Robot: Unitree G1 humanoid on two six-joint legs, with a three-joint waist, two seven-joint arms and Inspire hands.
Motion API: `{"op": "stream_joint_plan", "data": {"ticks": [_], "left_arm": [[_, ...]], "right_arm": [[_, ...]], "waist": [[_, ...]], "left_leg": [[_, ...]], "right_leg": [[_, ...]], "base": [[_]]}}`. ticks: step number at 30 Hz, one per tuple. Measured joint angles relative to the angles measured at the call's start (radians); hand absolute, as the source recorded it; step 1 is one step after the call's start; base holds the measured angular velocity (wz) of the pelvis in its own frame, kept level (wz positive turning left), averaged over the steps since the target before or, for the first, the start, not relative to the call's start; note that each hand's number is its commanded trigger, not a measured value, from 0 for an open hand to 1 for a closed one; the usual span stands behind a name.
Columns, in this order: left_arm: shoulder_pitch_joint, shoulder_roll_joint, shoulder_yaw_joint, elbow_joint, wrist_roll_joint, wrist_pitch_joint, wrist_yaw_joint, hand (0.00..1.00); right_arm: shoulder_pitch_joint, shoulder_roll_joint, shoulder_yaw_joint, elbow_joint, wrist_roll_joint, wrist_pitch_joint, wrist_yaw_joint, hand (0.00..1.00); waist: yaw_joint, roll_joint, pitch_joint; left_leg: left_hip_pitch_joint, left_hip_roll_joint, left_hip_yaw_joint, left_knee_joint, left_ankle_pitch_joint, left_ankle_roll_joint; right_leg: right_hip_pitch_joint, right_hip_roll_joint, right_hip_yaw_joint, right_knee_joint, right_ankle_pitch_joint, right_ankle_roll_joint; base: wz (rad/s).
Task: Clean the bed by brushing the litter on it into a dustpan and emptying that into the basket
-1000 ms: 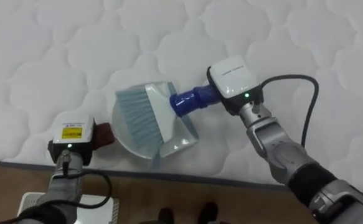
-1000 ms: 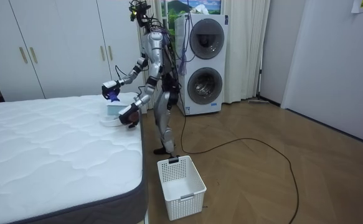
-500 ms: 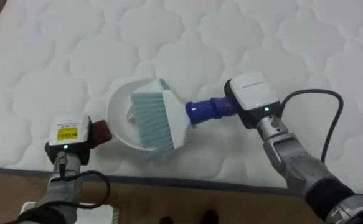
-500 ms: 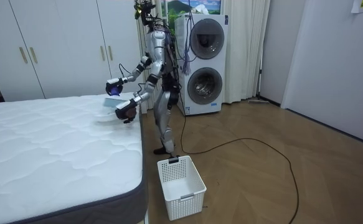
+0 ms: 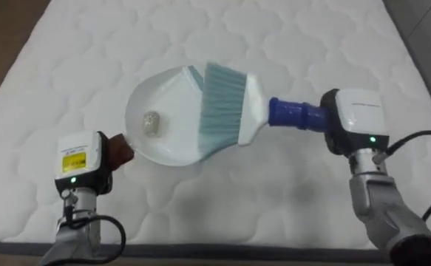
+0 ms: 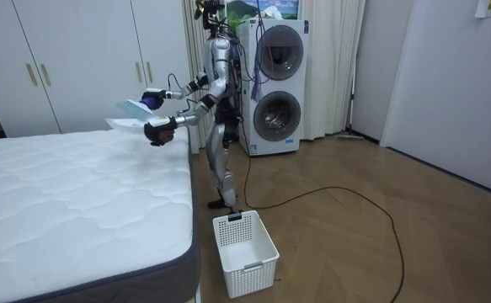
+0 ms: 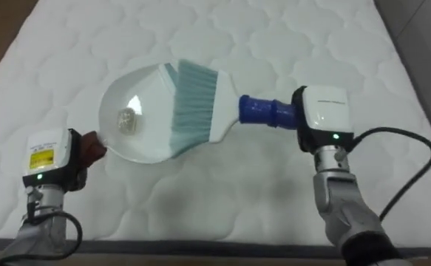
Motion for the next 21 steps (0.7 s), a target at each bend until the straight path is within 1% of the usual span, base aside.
{"op": "stream_joint_plan", "data": {"ticks": [1, 2, 3, 4, 6, 7, 10, 11, 12, 13, 14, 16, 18, 19, 21], "left_arm": [[0.031, 0.002, 0.009, -0.046, -0.001, 0.0, -0.004, 1.0], [0.044, 0.002, 0.013, -0.063, -0.002, -0.002, -0.006, 1.0], [0.063, 0.002, 0.023, -0.086, -0.003, -0.008, -0.013, 1.0], [0.072, 0.002, 0.031, -0.103, -0.003, -0.01, -0.021, 1.0], [0.078, 0.001, 0.052, -0.119, -0.002, -0.02, -0.027, 1.0], [0.079, 0.001, 0.072, -0.129, -0.001, -0.027, -0.027, 1.0], [0.085, 0.002, 0.105, -0.166, -0.003, -0.028, -0.027, 1.0], [0.088, 0.002, 0.109, -0.174, -0.003, -0.028, -0.027, 1.0], [0.091, 0.002, 0.115, -0.186, -0.003, -0.032, -0.027, 1.0], [0.091, 0.002, 0.12, -0.193, -0.003, -0.037, -0.027, 1.0], [0.093, 0.002, 0.12, -0.196, -0.003, -0.039, -0.027, 1.0], [0.112, 0.002, 0.121, -0.24, -0.006, -0.047, -0.027, 1.0], [0.138, 0.001, 0.126, -0.274, -0.014, -0.049, -0.027, 1.0], [0.157, -0.001, 0.133, -0.295, -0.014, -0.053, -0.027, 1.0], [0.174, -0.001, 0.142, -0.307, -0.014, -0.063, -0.027, 1.0]], "right_arm": [[0.028, -0.007, -0.022, -0.029, 0.015, 0.001, 0.0, 1.0], [0.041, -0.009, -0.03, -0.038, 0.026, 0.001, 0.0, 1.0], [0.066, -0.009, -0.047, -0.044, 0.056, 0.0, 0.0, 1.0], [0.092, -0.009, -0.064, -0.048, 0.093, 0.002, 0.0, 0.86], [0.124, -0.009, -0.09, -0.049, 0.133, 0.002, 0.0, 0.55], [0.134, -0.009, -0.1, -0.049, 0.154, 0.005, -0.001, 0.28], [0.153, -0.009, -0.108, -0.049, 0.214, 0.006, -0.003, 0.0], [0.154, -0.009, -0.109, -0.049, 0.223, 0.006, -0.003, 0.0], [0.157, -0.009, -0.111, -0.05, 0.248, 0.006, -0.003, 0.0], [0.157, -0.009, -0.113, -0.052, 0.267, 0.006, -0.003, 0.0], [0.158, -0.009, -0.116, -0.053, 0.278, 0.005, -0.003, 0.0], [0.17, -0.009, -0.132, -0.068, 0.308, 0.005, -0.002, 0.0], [0.182, -0.007, -0.132, -0.079, 0.334, 0.006, 0.002, 0.0], [0.19, -0.004, -0.132, -0.083, 0.355, 0.005, 0.002, 0.0], [0.203, 0.003, -0.132, -0.083, 0.388, 0.006, 0.005, 0.0]], "waist": [[-0.002, -0.003, -0.0033], [-0.003, -0.005, -0.0047], [-0.003, -0.009, -0.0078], [-0.003, -0.01, -0.0096], [0.001, -0.009, -0.0102], [0.0, -0.008, -0.0109], [-0.001, -0.006, -0.0095], [-0.001, -0.005, -0.0086], [0.0, -0.002, -0.0096], [0.0, 0.003, -0.0076], [0.0, 0.006, -0.0083], [0.0, 0.018, -0.0068], [0.001, 0.026, -0.0076], [0.0, 0.029, -0.0071], [0.0, 0.029, -0.0073]], "left_leg": [[0.018, 0.002, -0.001, -0.009, 0.001, -0.001], [0.03, 0.002, -0.002, -0.016, 0.001, -0.002], [0.054, 0.003, -0.003, -0.028, 0.002, -0.003], [0.075, 0.004, -0.004, -0.037, 0.002, -0.004], [0.095, 0.004, -0.003, -0.048, 0.001, -0.005], [0.097, 0.004, -0.004, -0.05, 0.001, -0.006], [0.107, 0.004, -0.004, -0.061, 0.001, -0.006], [0.11, 0.004, -0.004, -0.063, 0.001, -0.006], [0.118, 0.004, -0.004, -0.069, 0.0, -0.006], [0.129, 0.004, -0.005, -0.078, 0.0, -0.006], [0.131, 0.004, -0.005, -0.082, 0.0, -0.006], [0.142, 0.004, -0.007, -0.088, 0.0, -0.006], [0.148, 0.004, -0.006, -0.092, 0.0, -0.006], [0.153, 0.005, -0.006, -0.096, 0.0, -0.006], [0.159, 0.005, -0.006, -0.101, 0.0, -0.006]], "right_leg": [[0.022, 0.005, -0.001, -0.016, 0.0, 0.001], [0.034, 0.007, -0.001, -0.023, 0.0, 0.001], [0.058, 0.012, 0.0, -0.037, 0.0, 0.002], [0.079, 0.016, 0.003, -0.049, 0.0, 0.003], [0.1, 0.02, 0.005, -0.063, 0.0, 0.006], [0.104, 0.021, 0.005, -0.065, 0.001, 0.007], [0.11, 0.022, 0.006, -0.067, 0.001, 0.008], [0.114, 0.022, 0.007, -0.069, 0.002, 0.009], [0.121, 0.024, 0.01, -0.073, 0.002, 0.01], [0.133, 0.026, 0.01, -0.082, 0.003, 0.011], [0.137, 0.026, 0.01, -0.084, 0.003, 0.011], [0.142, 0.026, 0.01, -0.085, 0.004, 0.012], [0.146, 0.027, 0.011, -0.085, 0.004, 0.013], [0.149, 0.028, 0.012, -0.087, 0.004, 0.013], [0.157, 0.03, 0.013, -0.096, 0.004, 0.013]], "base": [[0.0], [0.0], [0.0], [0.0], [0.0], [0.0], [0.0], [0.0], [0.0], [0.0], [0.0], [0.0], [0.0], [0.0], [0.0]]}}
